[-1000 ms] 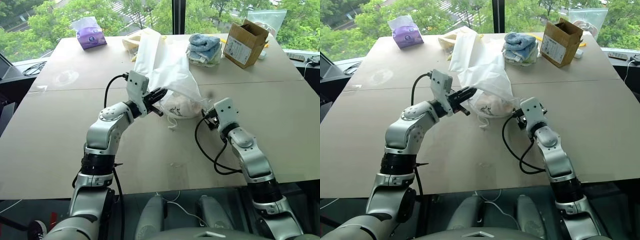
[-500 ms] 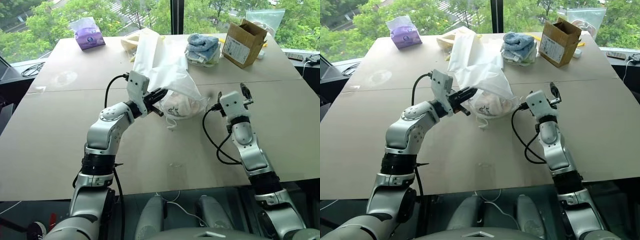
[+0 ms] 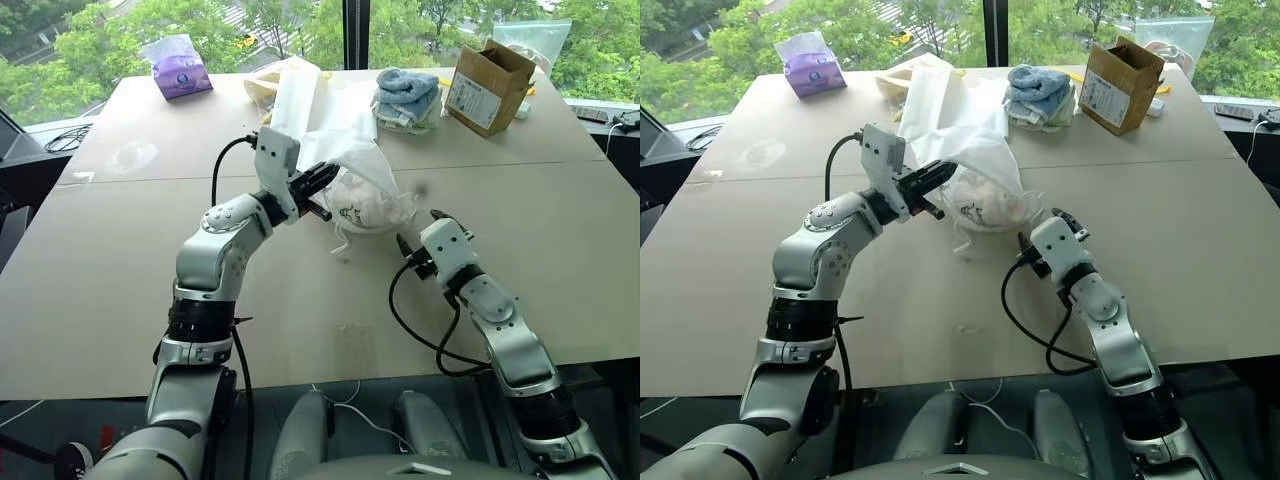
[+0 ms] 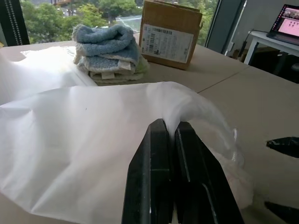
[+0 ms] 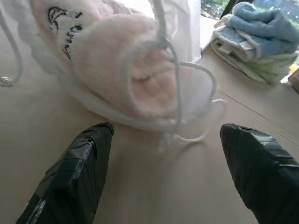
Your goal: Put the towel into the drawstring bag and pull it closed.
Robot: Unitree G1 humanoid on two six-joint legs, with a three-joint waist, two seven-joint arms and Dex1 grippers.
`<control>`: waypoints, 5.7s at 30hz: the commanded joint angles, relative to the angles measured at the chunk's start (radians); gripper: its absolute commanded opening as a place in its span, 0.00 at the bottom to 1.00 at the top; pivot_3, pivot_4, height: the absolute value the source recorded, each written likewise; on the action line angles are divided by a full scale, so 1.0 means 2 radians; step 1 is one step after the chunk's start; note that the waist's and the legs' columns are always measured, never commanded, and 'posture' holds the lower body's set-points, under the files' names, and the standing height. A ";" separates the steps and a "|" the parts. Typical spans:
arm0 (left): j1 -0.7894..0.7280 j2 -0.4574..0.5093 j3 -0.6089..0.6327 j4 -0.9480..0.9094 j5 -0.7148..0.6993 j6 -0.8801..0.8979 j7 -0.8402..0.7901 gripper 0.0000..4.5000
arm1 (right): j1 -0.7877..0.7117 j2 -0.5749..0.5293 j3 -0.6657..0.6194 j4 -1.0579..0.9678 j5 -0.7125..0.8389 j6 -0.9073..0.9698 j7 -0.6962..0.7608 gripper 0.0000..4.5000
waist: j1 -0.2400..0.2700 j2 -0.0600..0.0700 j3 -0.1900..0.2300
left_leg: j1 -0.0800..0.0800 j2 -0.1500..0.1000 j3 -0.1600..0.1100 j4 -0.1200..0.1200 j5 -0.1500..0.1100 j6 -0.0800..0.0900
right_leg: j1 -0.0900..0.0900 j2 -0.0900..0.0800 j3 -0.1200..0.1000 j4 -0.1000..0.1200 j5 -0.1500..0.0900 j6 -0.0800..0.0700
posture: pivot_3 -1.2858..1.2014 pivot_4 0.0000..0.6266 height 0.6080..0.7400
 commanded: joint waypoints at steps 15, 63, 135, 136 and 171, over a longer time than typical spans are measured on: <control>-0.002 0.010 0.013 -0.041 -0.012 0.015 0.003 0.00 | -0.106 0.061 -0.069 0.230 -0.031 -0.142 -0.202 0.87 | 0.001 0.000 0.000 | 0.000 0.000 0.000 0.000 0.000 0.000 | 0.000 0.000 0.000 0.000 0.000 0.000 | 0.52 0.24 1.00; -0.002 -0.014 -0.007 0.008 0.020 -0.036 -0.010 0.00 | -0.095 -0.025 -0.056 0.096 -0.051 -0.089 -0.062 0.73 | -0.012 0.000 0.000 | 0.000 0.000 0.000 0.000 0.000 0.000 | 0.000 0.000 0.000 0.000 0.000 0.000 | 0.52 0.24 1.00; 0.177 -0.049 -0.094 -0.055 0.048 -0.071 -0.041 0.57 | -0.125 -0.018 -0.114 -0.044 -0.033 0.047 -0.073 0.00 | 0.002 0.000 0.000 | 0.000 0.000 0.000 0.000 0.000 0.000 | 0.000 0.000 0.000 0.000 0.000 0.000 | 0.52 0.24 1.00; 0.173 -0.054 -0.099 -0.042 0.055 -0.081 -0.041 0.57 | -0.125 -0.018 -0.113 -0.044 -0.033 0.048 -0.073 0.00 | 0.002 0.000 0.000 | 0.000 0.000 0.000 0.000 0.000 0.000 | 0.000 0.000 0.000 0.000 0.000 0.000 | 0.52 0.24 1.00; 0.107 -0.056 0.008 0.042 0.114 -0.188 0.092 0.01 | -0.163 -0.054 -0.132 -0.024 -0.021 0.046 -0.063 0.00 | 0.001 0.000 0.000 | 0.000 0.000 0.001 0.000 0.000 0.000 | 0.000 0.000 0.000 0.000 0.000 0.000 | 0.52 0.24 1.00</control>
